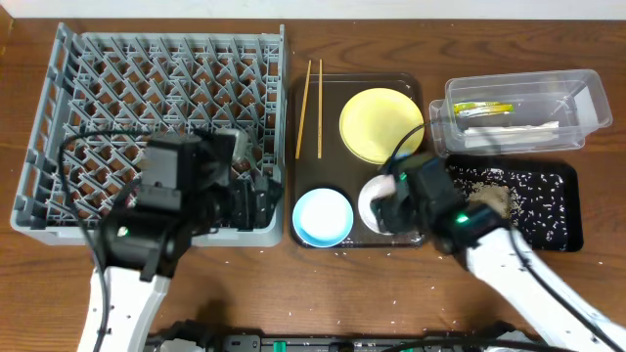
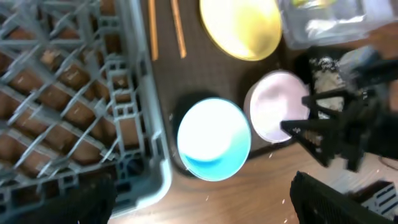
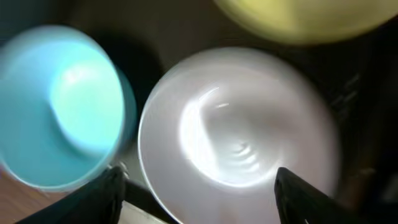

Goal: Sort waste into correct bins and load items into the dishwasher
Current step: 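Set the emptied pink bowl back on the dark tray with the right gripper, then grasp one chopstick on the dark tray with the left gripper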

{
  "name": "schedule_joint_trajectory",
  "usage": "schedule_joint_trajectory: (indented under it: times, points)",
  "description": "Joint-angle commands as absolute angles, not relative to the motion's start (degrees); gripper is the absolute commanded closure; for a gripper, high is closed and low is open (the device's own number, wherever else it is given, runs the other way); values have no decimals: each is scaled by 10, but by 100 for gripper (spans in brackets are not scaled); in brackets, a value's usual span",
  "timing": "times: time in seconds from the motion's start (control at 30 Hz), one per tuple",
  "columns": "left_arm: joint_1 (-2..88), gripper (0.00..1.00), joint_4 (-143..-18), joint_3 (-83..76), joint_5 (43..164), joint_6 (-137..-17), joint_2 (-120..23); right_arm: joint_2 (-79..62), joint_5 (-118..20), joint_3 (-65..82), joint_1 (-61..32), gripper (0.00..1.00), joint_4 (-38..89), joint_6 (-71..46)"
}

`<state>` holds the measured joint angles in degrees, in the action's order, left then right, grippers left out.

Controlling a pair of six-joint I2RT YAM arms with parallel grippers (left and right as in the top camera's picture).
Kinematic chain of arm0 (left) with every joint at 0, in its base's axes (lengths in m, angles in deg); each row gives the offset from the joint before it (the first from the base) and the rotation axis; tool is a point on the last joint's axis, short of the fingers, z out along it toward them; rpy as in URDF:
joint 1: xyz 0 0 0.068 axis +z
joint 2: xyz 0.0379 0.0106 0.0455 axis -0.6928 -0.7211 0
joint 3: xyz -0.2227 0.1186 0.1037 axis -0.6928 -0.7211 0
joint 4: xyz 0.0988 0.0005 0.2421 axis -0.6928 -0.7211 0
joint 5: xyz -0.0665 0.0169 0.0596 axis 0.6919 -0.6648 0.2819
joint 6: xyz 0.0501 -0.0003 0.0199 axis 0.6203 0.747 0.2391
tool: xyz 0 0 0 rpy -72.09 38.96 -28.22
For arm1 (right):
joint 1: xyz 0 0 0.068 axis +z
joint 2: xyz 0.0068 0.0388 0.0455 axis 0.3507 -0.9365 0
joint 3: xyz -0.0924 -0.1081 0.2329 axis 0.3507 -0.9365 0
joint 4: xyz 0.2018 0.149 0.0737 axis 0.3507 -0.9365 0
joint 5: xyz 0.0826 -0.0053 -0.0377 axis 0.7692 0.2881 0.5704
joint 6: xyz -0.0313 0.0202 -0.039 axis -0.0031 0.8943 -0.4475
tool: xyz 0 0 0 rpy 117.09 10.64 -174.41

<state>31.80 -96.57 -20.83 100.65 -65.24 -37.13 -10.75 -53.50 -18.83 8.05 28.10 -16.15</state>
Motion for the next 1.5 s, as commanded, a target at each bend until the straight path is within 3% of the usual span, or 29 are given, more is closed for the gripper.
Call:
schedule_joint_trajectory:
  times: [0.0, 0.27, 0.4, 0.5, 0.6, 0.77, 1.1, 1.3, 1.47]
  points:
    - [287, 11, -947, -179, 1001, -682, -430, -70, -484, -105, 14, 21, 257, -157]
    - [212, 14, -940, 4, 823, -669, -687, -69, -434, -38, -171, 14, 133, -28]
    - [210, 29, -863, 27, 822, -665, -779, -70, -437, -40, -225, 2, 107, -29]
    - [206, 34, -800, 27, 822, -661, -841, -70, -441, -40, -251, 1, 90, -29]
    - [200, 36, -759, 27, 821, -658, -884, -70, -441, -41, -256, 1, 84, -29]
    - [196, 52, -702, 27, 802, -648, -948, -70, -441, -41, -256, 1, 85, -29]
    - [183, 66, -673, 27, 789, -650, -1012, -70, -441, -41, -256, 1, 85, -29]
    - [181, 92, -674, 27, 790, -657, -1022, -70, -441, -41, -256, 1, 85, -29]
    - [180, 92, -698, 32, 790, -677, -1010, -70, -441, -40, -256, 1, 85, -29]
